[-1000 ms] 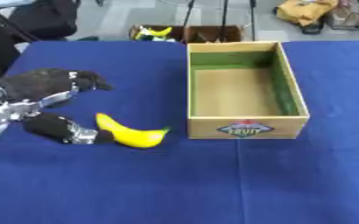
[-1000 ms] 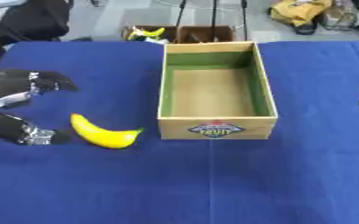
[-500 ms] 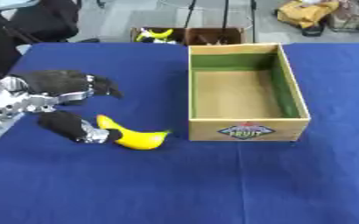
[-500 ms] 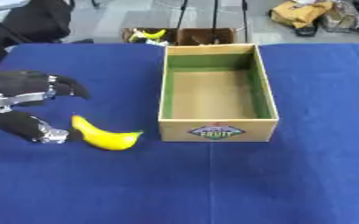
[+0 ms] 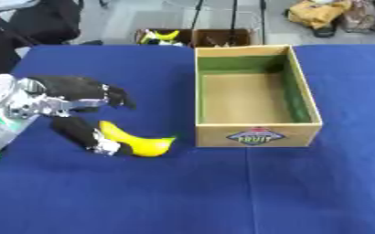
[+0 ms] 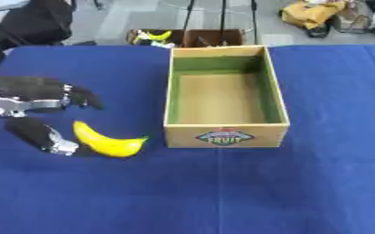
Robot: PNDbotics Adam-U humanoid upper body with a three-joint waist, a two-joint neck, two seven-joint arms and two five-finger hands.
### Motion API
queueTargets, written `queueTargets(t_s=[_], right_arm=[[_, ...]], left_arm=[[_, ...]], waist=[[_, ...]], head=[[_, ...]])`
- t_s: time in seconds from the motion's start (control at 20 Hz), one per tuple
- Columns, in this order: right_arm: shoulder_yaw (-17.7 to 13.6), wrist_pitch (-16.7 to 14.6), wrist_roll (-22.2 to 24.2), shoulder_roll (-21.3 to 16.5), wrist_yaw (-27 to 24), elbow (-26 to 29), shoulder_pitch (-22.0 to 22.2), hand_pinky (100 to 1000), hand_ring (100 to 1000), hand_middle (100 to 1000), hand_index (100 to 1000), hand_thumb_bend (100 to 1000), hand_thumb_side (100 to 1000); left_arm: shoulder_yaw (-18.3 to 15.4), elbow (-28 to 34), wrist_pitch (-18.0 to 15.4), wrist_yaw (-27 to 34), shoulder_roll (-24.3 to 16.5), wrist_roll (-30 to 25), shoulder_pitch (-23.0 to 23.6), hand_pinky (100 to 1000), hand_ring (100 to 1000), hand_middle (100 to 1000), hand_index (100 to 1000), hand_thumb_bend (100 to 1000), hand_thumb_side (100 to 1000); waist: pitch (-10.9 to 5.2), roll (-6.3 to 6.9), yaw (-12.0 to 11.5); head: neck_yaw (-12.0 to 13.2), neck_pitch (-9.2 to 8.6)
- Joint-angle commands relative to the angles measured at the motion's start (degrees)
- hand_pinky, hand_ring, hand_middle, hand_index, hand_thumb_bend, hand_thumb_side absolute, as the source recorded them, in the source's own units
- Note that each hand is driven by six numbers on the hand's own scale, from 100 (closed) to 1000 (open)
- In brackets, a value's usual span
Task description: Pick up objects on the table and place them in the box.
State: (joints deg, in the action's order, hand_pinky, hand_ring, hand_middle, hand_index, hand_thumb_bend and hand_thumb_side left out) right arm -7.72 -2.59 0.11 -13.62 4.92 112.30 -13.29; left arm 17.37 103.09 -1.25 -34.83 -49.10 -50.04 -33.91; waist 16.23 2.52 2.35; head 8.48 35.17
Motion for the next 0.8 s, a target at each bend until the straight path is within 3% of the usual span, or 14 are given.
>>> queueTargets(t_s=[0.05,0.55,0.8], right_arm=[[-0.02,-0.11,0.28,-0.84,0.09,0.47,-0.36,628,709,612,850,100,1000],[0.05,-0.20,0.47,-0.95,0.10,0.42,-0.34,628,709,611,849,100,1000],[0.09,-0.23,0.58,-0.99,0.12,0.43,-0.37,629,708,610,849,100,1000]], left_arm=[[-0.03,0.18,-0.78,-1.27,-0.84,-1.06,-1.44,694,846,904,954,558,815],[1.92,-1.15,-3.80,-5.08,-1.21,-1.93,-2.31,714,841,903,946,396,699],[3.16,-2.98,-6.50,-9.19,-1.14,-1.93,-2.23,718,840,904,950,415,699]], waist=[[-0.79,0.02,0.04],[-0.67,0.25,0.36],[-0.45,0.33,0.47]], head=[[-0.09,-0.92],[-0.54,-1.54],[-0.42,-1.31]])
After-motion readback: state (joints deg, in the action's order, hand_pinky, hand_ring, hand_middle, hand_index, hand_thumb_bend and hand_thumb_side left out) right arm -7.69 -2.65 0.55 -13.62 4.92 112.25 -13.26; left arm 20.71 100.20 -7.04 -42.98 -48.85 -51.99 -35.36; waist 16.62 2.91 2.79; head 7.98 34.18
